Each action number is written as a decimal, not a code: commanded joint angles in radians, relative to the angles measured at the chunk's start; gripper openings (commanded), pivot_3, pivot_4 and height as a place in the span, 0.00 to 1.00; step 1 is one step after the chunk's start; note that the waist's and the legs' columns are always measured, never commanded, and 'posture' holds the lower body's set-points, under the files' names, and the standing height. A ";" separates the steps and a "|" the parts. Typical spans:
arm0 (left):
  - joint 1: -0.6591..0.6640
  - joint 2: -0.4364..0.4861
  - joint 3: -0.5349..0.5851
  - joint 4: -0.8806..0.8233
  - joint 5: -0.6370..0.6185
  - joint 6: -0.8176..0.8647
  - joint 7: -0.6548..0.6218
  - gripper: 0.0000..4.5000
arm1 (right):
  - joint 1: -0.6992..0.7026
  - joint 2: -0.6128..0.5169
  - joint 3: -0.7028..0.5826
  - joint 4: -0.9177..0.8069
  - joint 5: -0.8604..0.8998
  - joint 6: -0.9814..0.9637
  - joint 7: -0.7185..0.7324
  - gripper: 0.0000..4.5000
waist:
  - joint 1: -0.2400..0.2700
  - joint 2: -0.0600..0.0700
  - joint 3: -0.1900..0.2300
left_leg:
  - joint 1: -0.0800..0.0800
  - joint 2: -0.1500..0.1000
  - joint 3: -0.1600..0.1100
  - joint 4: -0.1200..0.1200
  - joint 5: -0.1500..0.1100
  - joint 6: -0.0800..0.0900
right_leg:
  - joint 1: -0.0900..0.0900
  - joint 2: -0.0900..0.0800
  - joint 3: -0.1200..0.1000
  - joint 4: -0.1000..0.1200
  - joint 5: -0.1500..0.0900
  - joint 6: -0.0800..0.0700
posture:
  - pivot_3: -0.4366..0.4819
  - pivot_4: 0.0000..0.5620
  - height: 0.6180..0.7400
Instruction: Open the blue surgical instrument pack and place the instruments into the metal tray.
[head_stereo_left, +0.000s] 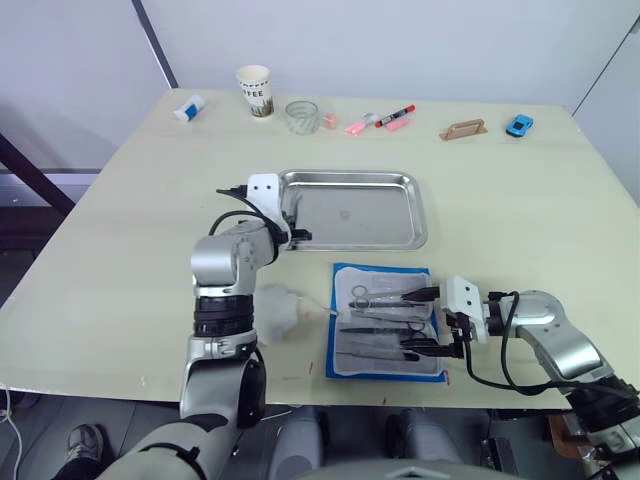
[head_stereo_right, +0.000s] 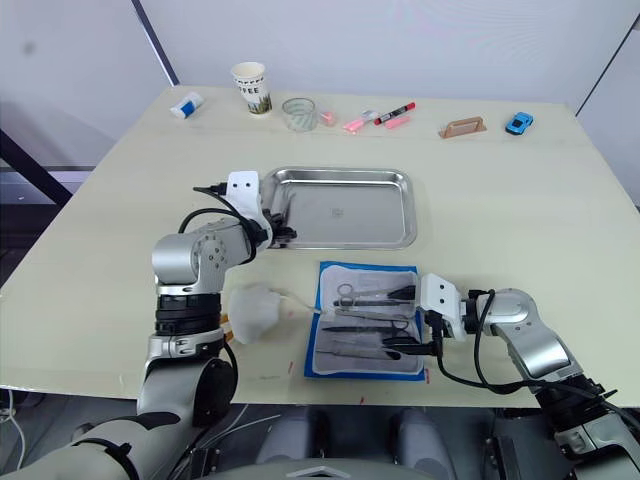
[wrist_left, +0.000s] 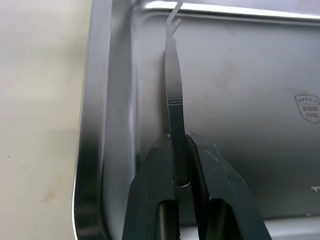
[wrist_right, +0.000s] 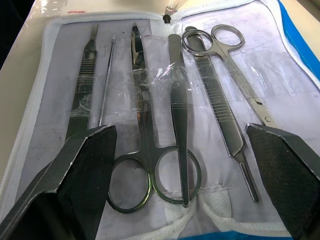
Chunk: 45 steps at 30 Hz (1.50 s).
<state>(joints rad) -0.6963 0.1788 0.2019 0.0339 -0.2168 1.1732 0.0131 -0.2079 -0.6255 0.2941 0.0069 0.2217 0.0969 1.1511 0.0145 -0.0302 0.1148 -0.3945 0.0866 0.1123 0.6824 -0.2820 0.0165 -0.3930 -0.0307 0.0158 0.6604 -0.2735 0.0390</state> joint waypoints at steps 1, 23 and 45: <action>-0.020 -0.004 0.011 -0.016 0.003 -0.015 0.007 0.23 | 0.041 -0.023 0.030 0.055 -0.056 0.031 0.001 1.00 | 0.000 0.000 0.000 | 0.000 0.000 0.000 0.000 0.000 0.000 | 0.000 0.000 0.000 0.000 0.000 0.000 | 0.48 0.27 1.00; 0.097 0.211 -0.018 -0.326 -0.201 -0.063 -0.399 0.85 | 0.023 -0.012 0.028 0.078 -0.055 0.019 0.001 1.00 | -0.001 0.000 0.000 | 0.000 0.000 -0.001 0.000 0.000 0.000 | 0.000 -0.001 0.000 0.000 0.000 0.000 | 0.48 0.27 1.00; 0.197 0.507 -0.398 -0.158 -0.144 -0.607 -1.186 0.72 | 0.071 -0.024 -0.005 0.011 -0.045 0.040 -0.027 1.00 | 0.001 0.001 0.001 | -0.001 0.000 0.000 0.000 -0.002 0.004 | -0.001 -0.001 0.000 0.000 0.000 0.000 | 0.48 0.27 1.00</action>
<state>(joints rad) -0.4810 0.6863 -0.1856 -0.1064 -0.3744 0.5658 -1.1845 -0.1758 -0.6221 0.2670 -0.0169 0.2225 0.0970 1.1285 0.0155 -0.0288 0.1157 -0.3953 0.0864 0.1128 0.6821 -0.2843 0.0203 -0.3942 -0.0314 0.0156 0.6601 -0.2740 0.0388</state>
